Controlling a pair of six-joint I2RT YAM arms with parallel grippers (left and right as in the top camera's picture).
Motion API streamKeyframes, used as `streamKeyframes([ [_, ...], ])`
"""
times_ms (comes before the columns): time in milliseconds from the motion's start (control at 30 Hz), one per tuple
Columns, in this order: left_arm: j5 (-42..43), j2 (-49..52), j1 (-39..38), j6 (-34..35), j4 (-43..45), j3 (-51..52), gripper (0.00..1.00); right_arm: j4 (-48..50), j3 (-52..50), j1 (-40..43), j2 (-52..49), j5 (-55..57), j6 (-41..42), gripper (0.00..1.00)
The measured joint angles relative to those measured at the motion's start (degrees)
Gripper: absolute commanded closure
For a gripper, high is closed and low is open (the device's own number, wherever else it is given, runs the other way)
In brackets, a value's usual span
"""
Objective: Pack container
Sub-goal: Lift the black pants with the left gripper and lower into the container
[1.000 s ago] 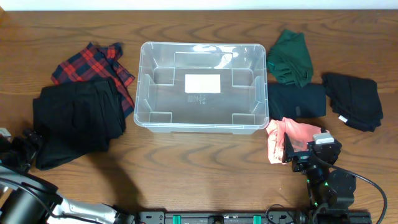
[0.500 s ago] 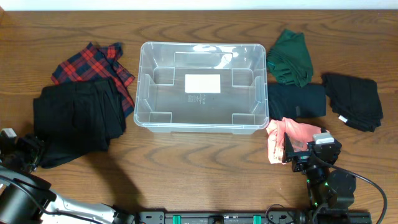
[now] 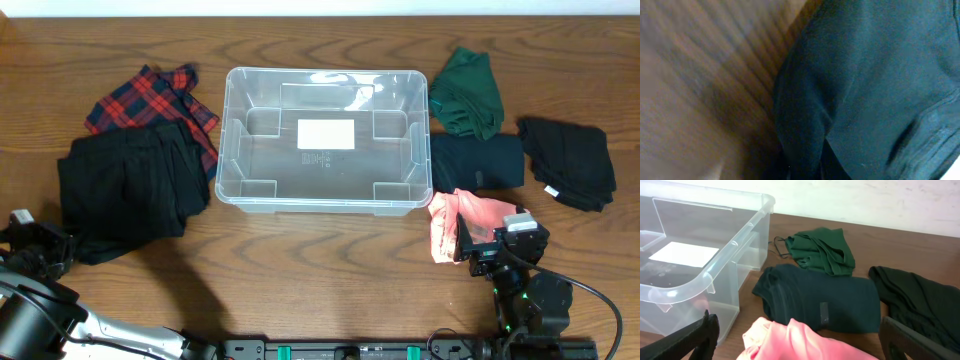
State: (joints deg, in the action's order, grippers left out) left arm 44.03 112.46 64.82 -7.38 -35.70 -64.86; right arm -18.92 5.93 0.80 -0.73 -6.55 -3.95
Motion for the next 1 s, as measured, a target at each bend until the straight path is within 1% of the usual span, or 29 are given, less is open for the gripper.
streamKeyframes([
  [133, 1.68, -3.06, -0.04, 2.82, -3.08, 0.15, 0.94, 0.0, 0.0, 0.0, 0.0, 0.0, 0.0, 0.01],
  [300, 11.39, -15.28, -0.26, 6.25, -3.43, 0.7, 0.94, -0.02, 0.0, 0.0, 0.0, -0.02, 0.0, 0.01],
  [367, 16.35, -23.08, -0.81, 9.94, -0.59, 0.7, 0.94, -0.02, 0.0, 0.0, 0.0, -0.02, 0.0, 0.01],
  [400, 17.33, -24.76, -1.01, 10.78, 0.24, 0.66, 0.94, -0.02, 0.0, 0.0, 0.0, -0.02, 0.0, 0.01],
  [533, 21.55, -37.48, -4.11, 20.44, 10.49, 0.68, 0.94, -0.02, 0.0, 0.0, 0.0, -0.02, 0.0, 0.01],
  [633, 22.12, -45.29, -9.73, 28.52, 21.77, 0.72, 0.94, 0.02, 0.0, 0.0, 0.0, 0.0, 0.0, 0.01],
  [700, 21.64, -49.31, -15.58, 34.58, 31.19, 0.7, 0.94, 0.02, 0.0, 0.0, 0.0, 0.0, 0.0, 0.01],
  [800, 20.92, -53.18, -24.15, 41.4, 39.8, 0.59, 0.94, 0.02, -0.02, 0.0, 0.0, 0.02, 0.0, 0.01],
  [867, 19.85, -54.84, -30.64, 45.22, 42.95, 0.55, 0.94, 0.02, 0.0, 0.0, 0.0, 0.0, 0.0, 0.01],
  [1000, 15.87, -54.27, -44.46, 48.98, 43.54, 0.55, 0.94, 0.04, -0.02, 0.0, 0.0, 0.0, 0.0, 0.01],
])
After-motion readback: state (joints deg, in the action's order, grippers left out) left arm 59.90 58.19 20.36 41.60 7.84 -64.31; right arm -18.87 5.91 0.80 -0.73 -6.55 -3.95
